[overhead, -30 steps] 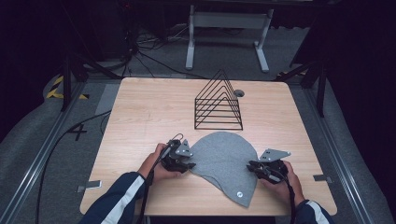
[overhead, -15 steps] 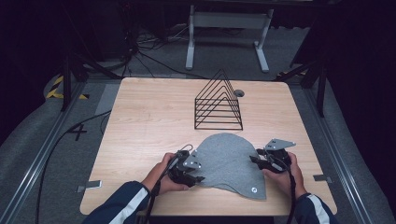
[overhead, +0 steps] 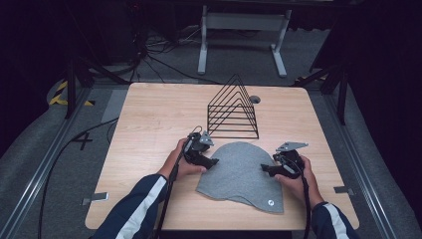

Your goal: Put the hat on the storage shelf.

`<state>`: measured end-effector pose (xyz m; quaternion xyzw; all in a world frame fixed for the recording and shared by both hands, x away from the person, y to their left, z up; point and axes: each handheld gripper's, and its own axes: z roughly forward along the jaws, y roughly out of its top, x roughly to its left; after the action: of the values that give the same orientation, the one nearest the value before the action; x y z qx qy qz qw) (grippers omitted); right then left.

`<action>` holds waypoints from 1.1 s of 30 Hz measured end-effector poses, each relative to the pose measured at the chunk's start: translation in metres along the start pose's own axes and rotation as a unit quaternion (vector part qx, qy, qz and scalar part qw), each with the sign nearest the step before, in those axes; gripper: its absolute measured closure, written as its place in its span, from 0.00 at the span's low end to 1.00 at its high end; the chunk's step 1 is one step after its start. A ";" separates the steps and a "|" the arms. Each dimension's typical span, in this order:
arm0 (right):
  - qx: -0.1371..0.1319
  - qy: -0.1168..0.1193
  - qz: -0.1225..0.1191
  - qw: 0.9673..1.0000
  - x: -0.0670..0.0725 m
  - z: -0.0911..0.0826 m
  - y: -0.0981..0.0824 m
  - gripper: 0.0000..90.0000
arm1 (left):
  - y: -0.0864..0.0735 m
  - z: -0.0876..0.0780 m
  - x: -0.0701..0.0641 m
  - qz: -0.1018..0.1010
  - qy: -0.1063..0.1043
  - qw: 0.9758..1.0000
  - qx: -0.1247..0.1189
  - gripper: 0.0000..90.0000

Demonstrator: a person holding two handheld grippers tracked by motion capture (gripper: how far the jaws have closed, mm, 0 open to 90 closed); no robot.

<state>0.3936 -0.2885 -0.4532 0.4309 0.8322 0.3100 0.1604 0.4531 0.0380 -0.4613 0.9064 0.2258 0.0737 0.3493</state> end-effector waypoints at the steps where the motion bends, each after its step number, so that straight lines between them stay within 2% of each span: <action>1: 0.000 0.000 0.000 1.000 0.000 0.000 0.000 0.38 | 0.000 0.000 0.000 0.000 0.000 1.000 0.000 0.34; 2: 0.010 -0.009 0.001 1.000 0.002 0.001 0.000 0.35 | 0.000 0.002 0.001 -0.006 -0.007 1.000 0.001 0.34; 3: 0.009 -0.005 0.003 1.000 0.003 0.001 0.000 0.35 | -0.001 0.004 -0.001 0.002 -0.010 1.000 0.001 0.31; 5: 0.011 -0.003 -0.008 1.000 0.005 0.001 0.001 0.39 | 0.000 0.005 -0.002 0.006 -0.012 1.000 -0.001 0.31; 7: 0.015 -0.001 -0.007 1.000 0.007 0.001 0.002 0.41 | 0.003 0.005 -0.006 0.014 -0.013 1.000 0.005 0.32; 8: 0.015 0.001 -0.009 1.000 0.008 0.000 0.002 0.45 | 0.004 0.005 -0.007 0.018 -0.017 1.000 0.004 0.39; 11: 0.019 0.008 -0.017 1.000 0.010 -0.001 0.003 0.56 | 0.009 0.003 -0.013 0.028 -0.036 0.999 0.028 0.54; 13: 0.022 0.013 -0.020 0.999 0.012 0.000 0.005 0.65 | 0.014 0.002 -0.016 0.020 -0.034 0.998 0.050 0.60; 14: 0.024 0.015 -0.020 0.999 0.013 0.000 0.007 0.69 | 0.016 0.001 -0.018 0.024 -0.033 0.997 0.062 0.63; 18: 0.022 0.031 -0.025 0.999 0.014 0.003 0.009 0.84 | 0.018 0.000 -0.019 0.028 -0.041 0.996 0.071 0.70; 19: 0.020 0.037 -0.024 0.999 0.014 0.003 0.009 0.87 | 0.018 0.000 -0.019 0.028 -0.041 0.996 0.071 0.75; 20: 0.019 0.044 -0.024 0.999 0.013 0.003 0.009 0.90 | 0.016 -0.001 -0.017 0.026 -0.057 0.995 0.073 0.82; 22: 0.015 0.049 -0.029 0.998 0.014 0.003 0.008 0.93 | 0.012 -0.002 -0.013 0.014 -0.073 0.996 0.058 0.89; 24: 0.012 0.048 -0.032 0.998 0.014 0.002 0.007 0.94 | 0.009 -0.003 -0.012 0.009 -0.074 0.996 0.050 0.91; 25: 0.011 0.047 -0.034 0.998 0.014 0.002 0.008 0.94 | 0.010 -0.004 -0.013 0.009 -0.064 0.997 0.047 0.92; 26: 0.007 0.045 -0.038 0.998 0.014 0.000 0.008 0.94 | 0.011 -0.006 -0.015 0.018 -0.059 0.997 0.048 0.92; 27: 0.007 0.045 -0.038 0.998 0.014 0.000 0.008 0.94 | 0.011 -0.006 -0.015 0.018 -0.059 0.997 0.048 0.93; 29: -0.004 0.043 -0.045 0.998 0.016 -0.006 0.010 0.94 | 0.014 -0.015 -0.019 0.023 -0.045 0.998 0.028 0.93; 33: -0.030 0.044 -0.052 0.997 0.017 -0.020 0.014 0.95 | 0.021 -0.032 -0.027 0.039 -0.028 0.999 0.012 0.94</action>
<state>0.3822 -0.2760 -0.4286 0.3675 0.8503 0.3447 0.1521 0.4270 0.0308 -0.4232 0.9204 0.1810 0.0588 0.3415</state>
